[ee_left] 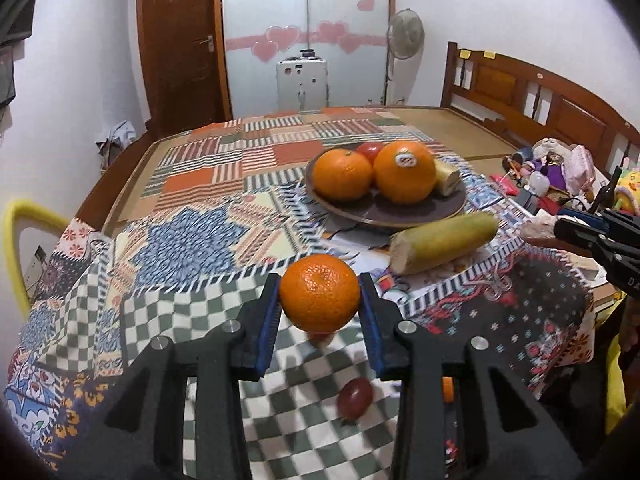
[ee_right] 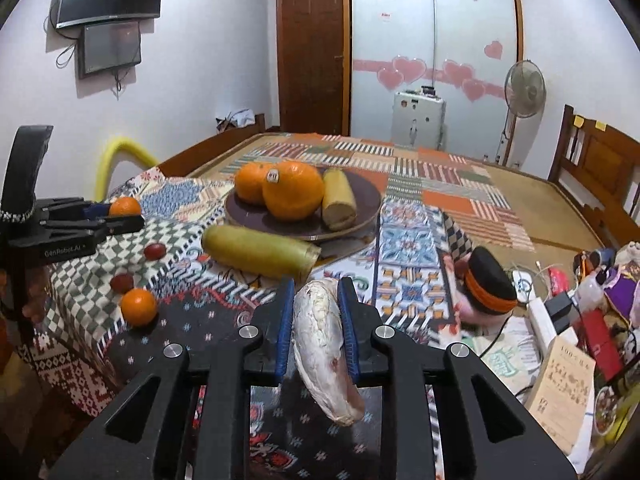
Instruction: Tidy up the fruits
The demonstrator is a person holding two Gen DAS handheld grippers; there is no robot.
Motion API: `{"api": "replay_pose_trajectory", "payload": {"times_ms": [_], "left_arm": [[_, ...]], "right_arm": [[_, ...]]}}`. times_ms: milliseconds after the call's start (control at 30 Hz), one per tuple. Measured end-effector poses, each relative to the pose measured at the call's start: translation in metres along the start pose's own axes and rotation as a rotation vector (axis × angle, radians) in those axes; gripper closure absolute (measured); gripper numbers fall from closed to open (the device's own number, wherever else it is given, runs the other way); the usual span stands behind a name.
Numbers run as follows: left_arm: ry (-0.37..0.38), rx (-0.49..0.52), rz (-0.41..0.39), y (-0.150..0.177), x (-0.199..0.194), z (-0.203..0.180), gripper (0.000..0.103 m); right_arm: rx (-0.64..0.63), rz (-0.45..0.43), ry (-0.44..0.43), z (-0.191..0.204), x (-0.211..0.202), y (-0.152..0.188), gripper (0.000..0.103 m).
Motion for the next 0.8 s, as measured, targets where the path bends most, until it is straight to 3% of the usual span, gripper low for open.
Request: {"api": "replay_pose_trajectory", "payload": {"times_ms": [433,633,800], "left_arm": [[0.055,-0.008,-0.001,-0.039,0.02,-0.018,0.066],[0.101,-0.042,0.048,-0.054,0.044,-0.023,0.066],[0.093,-0.026,0.083,-0.062,0.066,-0.03,0.066]], "right_arm": [[-0.039,-0.076,0.001,-0.01,0.012,-0.053,0.083],[-0.074,-0.091,0.03,-0.01,0.032,-0.075,0.083],[-0.095,-0.104,0.036,-0.01,0.046,-0.089,0.083]]}}
Point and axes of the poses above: each gripper's, at about its wrist camera, not at the fingertips, and x roughly the way its jaws point, z to its left, y to its underside, the point moved 6 cm from there along x, roughly the way its jaws point, and after that the axes turned 2 degrees about z, right-handed, at the moved point
